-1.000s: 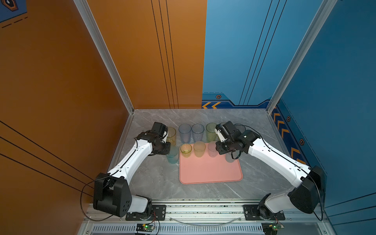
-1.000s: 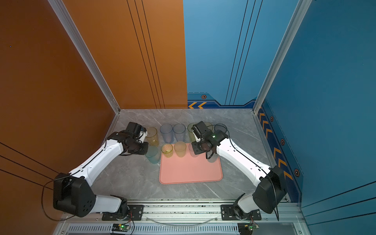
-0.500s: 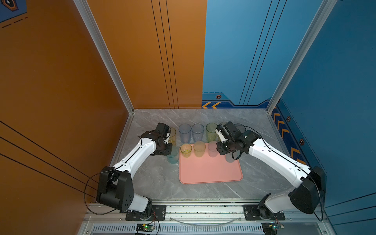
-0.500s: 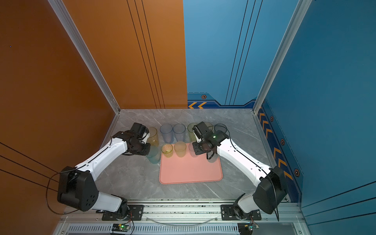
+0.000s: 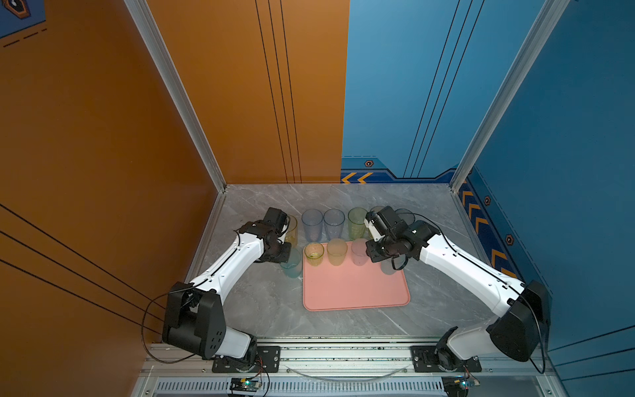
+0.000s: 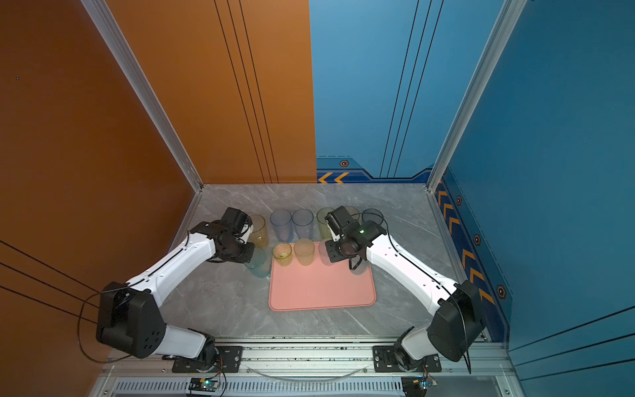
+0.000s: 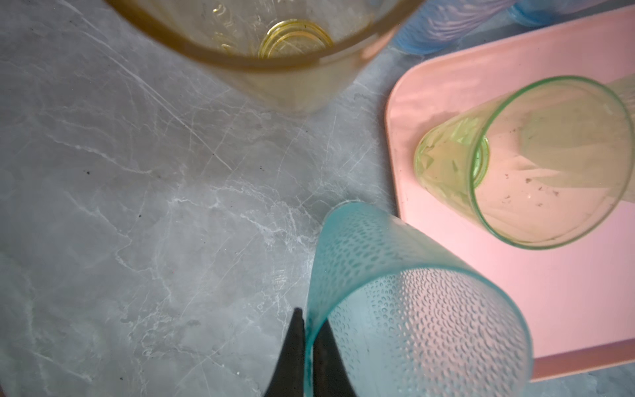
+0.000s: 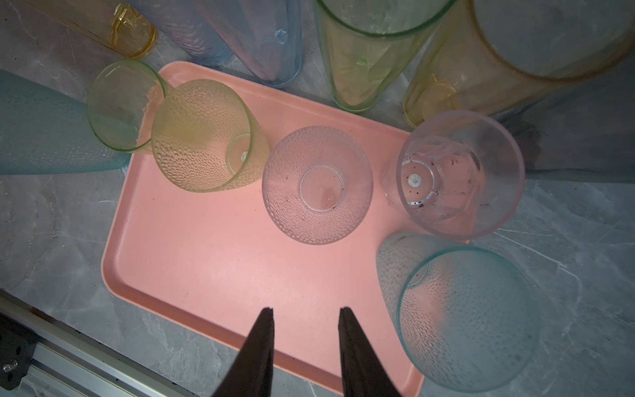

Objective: Place the glasses into the tray
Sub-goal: Pick up the glass from the middle-left of the table, then place the glass on the tray.

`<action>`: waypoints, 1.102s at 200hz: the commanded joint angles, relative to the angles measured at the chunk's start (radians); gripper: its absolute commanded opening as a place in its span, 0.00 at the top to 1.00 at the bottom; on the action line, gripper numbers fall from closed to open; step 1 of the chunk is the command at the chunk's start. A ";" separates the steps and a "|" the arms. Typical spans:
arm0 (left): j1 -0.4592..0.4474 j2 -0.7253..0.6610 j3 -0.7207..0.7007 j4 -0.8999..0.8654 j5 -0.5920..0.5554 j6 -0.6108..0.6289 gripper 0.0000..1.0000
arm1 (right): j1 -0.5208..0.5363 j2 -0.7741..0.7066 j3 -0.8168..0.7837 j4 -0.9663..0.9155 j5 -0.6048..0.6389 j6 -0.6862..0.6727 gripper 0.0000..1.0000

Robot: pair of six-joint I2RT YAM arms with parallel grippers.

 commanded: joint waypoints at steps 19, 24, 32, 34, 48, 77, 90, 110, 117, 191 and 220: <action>-0.026 -0.112 0.069 -0.102 -0.067 0.023 0.94 | -0.017 -0.059 -0.007 0.004 0.032 -0.002 0.69; -0.029 -0.126 0.077 -0.112 -0.075 0.024 0.94 | -0.022 -0.064 -0.009 0.003 0.034 -0.001 0.69; -0.033 -0.149 0.089 -0.126 -0.087 0.028 0.94 | -0.028 -0.072 -0.010 0.006 0.039 0.001 0.69; -0.034 -0.155 0.093 -0.130 -0.088 0.029 0.94 | -0.030 -0.074 -0.012 0.005 0.039 0.001 0.69; -0.049 -0.188 0.126 -0.163 -0.097 0.034 0.94 | -0.040 -0.090 -0.016 0.005 0.054 0.005 0.69; -0.145 -0.205 0.226 -0.229 -0.106 0.047 0.94 | -0.085 -0.135 -0.036 0.012 0.069 0.015 0.69; -0.223 -0.183 0.274 -0.247 -0.121 0.048 0.94 | -0.116 -0.160 -0.046 0.015 0.070 0.021 0.69; -0.345 -0.116 0.353 -0.262 -0.120 0.052 0.94 | -0.164 -0.201 -0.062 0.020 0.064 0.030 0.69; -0.381 -0.086 0.379 -0.264 -0.112 0.054 0.94 | -0.182 -0.214 -0.066 0.021 0.062 0.032 0.69; -0.636 0.286 0.630 -0.267 0.015 0.125 0.94 | -0.271 -0.279 -0.098 0.023 0.019 0.036 0.69; -0.671 0.428 0.728 -0.275 0.043 0.156 0.94 | -0.274 -0.279 -0.102 0.030 0.010 0.034 0.69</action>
